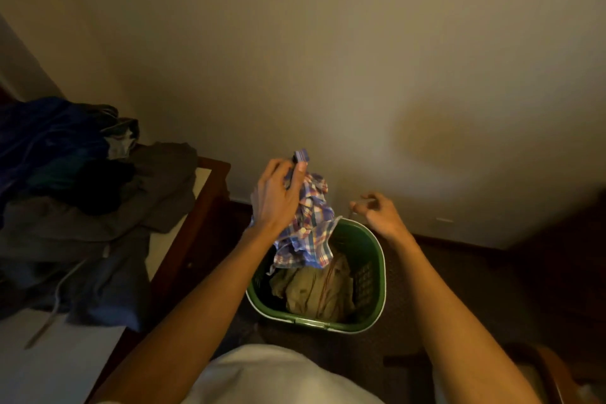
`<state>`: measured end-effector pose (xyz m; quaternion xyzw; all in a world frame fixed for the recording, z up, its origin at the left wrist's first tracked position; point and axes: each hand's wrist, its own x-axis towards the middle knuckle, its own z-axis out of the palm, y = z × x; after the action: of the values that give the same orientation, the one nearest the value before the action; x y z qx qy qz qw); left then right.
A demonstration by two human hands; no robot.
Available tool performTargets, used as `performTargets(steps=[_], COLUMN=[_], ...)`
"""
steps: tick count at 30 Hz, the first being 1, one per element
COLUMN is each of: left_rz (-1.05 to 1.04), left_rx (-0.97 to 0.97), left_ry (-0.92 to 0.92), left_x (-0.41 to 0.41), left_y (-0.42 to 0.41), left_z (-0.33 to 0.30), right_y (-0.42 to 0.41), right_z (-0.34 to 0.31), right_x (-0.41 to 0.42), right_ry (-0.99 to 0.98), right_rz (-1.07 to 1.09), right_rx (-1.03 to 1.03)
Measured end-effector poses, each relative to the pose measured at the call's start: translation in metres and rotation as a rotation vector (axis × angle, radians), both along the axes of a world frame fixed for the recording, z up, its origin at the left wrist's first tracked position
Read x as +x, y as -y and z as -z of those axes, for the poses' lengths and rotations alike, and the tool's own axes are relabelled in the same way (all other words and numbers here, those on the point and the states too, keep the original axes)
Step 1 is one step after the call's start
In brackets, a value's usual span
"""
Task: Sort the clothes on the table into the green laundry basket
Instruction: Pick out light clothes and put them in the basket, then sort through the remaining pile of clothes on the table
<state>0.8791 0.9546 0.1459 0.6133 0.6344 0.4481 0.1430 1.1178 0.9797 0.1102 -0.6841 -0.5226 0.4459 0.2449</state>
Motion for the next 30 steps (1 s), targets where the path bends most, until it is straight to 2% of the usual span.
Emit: performTargets(steps=[2, 4, 6, 11, 18, 24, 27, 30], left_rz=[0.159, 0.337, 0.383, 0.352, 0.026, -0.355, -0.480, -0.650], left_rx=[-0.175, -0.445, -0.622, -0.696, -0.647, -0.515, -0.485, -0.490], left_ry=[-0.002, -0.052, -0.092, -0.046, 0.038, 0.023, -0.001, -0.109], left_x=[0.006, 0.008, 0.004, -0.019, -0.119, -0.229, -0.282, -0.332], left_y=[-0.007, -0.011, -0.004, 0.019, 0.060, 0.115, 0.142, 0.166], left_z=[0.026, 0.056, 0.076, 0.074, 0.057, 0.052, 0.050, 0.046], right_y=[-0.004, -0.006, -0.004, 0.006, 0.010, 0.005, 0.003, 0.007], right_z=[-0.001, -0.002, 0.002, 0.019, 0.033, 0.028, 0.022, 0.009], right_x=[0.006, 0.009, 0.009, -0.020, -0.156, -0.288, -0.357, -0.432], right_ry=[-0.022, -0.055, -0.067, -0.091, -0.097, -0.112, -0.087, 0.016], right_rz=[0.060, 0.090, 0.095, 0.011, -0.403, -0.620, -0.747, -0.884], right_rx=[0.034, 0.033, 0.007, 0.065, 0.068, 0.024, 0.076, 0.243])
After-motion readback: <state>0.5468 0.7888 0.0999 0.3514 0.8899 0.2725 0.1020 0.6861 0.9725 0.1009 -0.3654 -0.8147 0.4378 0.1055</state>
